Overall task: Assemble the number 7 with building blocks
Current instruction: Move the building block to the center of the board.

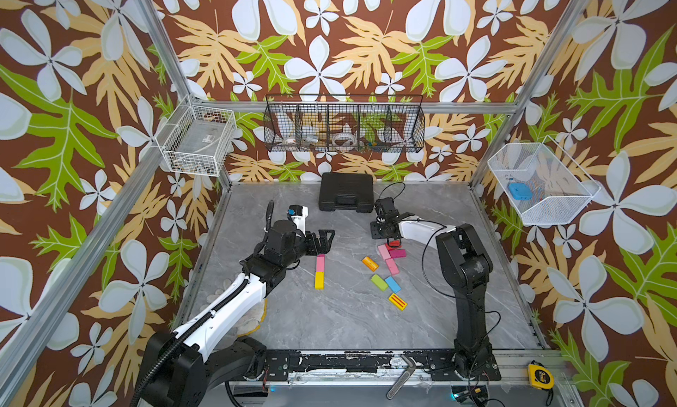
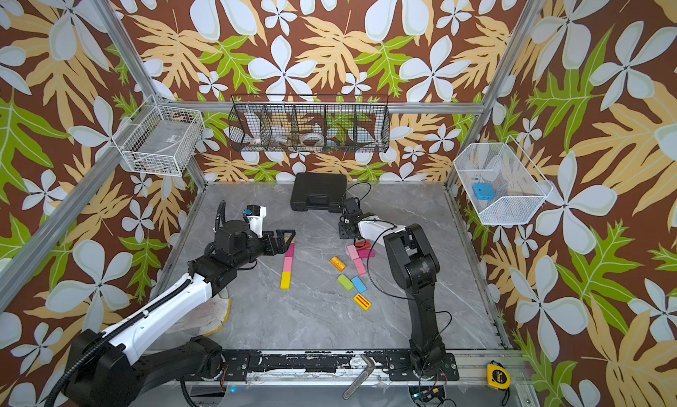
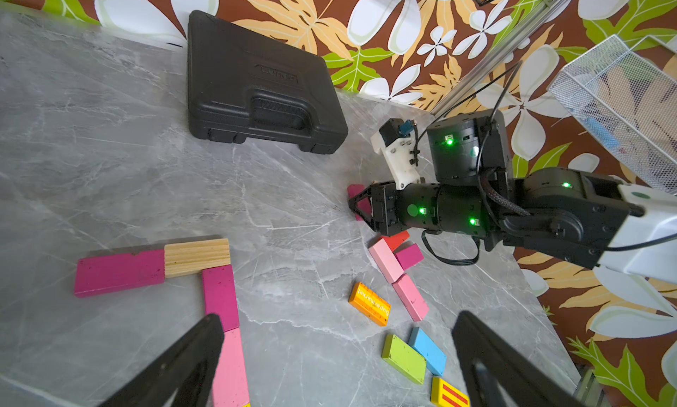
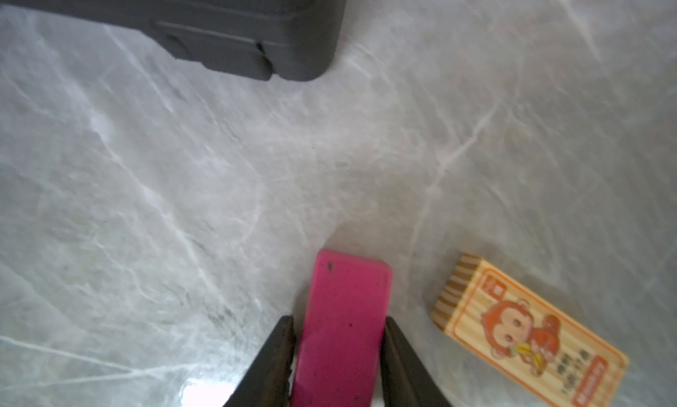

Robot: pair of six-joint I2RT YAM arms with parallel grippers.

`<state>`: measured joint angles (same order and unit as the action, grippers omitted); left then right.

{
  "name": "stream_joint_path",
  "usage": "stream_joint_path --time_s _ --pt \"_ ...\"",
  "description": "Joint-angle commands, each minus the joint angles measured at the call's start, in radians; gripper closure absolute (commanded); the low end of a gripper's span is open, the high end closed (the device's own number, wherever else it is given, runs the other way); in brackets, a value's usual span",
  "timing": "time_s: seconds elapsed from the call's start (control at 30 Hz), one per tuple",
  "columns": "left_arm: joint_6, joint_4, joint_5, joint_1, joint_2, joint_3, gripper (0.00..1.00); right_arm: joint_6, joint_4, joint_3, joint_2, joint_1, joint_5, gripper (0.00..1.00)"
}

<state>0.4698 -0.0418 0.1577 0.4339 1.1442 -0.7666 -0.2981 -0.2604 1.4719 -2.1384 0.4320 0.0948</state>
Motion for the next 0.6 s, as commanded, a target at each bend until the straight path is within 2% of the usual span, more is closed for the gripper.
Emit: stream_joint_path --time_s 0.0,0.23,0.57 --pt "-0.004 -0.017 -0.007 0.001 0.006 -0.010 0.00 0.125 0.005 0.006 0.005 0.002 -0.076 0.64" --pt "-0.013 -0.017 -0.014 0.000 0.006 -0.014 0.00 0.422 -0.051 0.059 0.000 0.047 -0.262 0.64" --pt "-0.016 -0.009 -0.049 0.000 -0.041 -0.010 0.00 0.851 -0.174 0.075 0.012 0.107 -0.409 0.65"
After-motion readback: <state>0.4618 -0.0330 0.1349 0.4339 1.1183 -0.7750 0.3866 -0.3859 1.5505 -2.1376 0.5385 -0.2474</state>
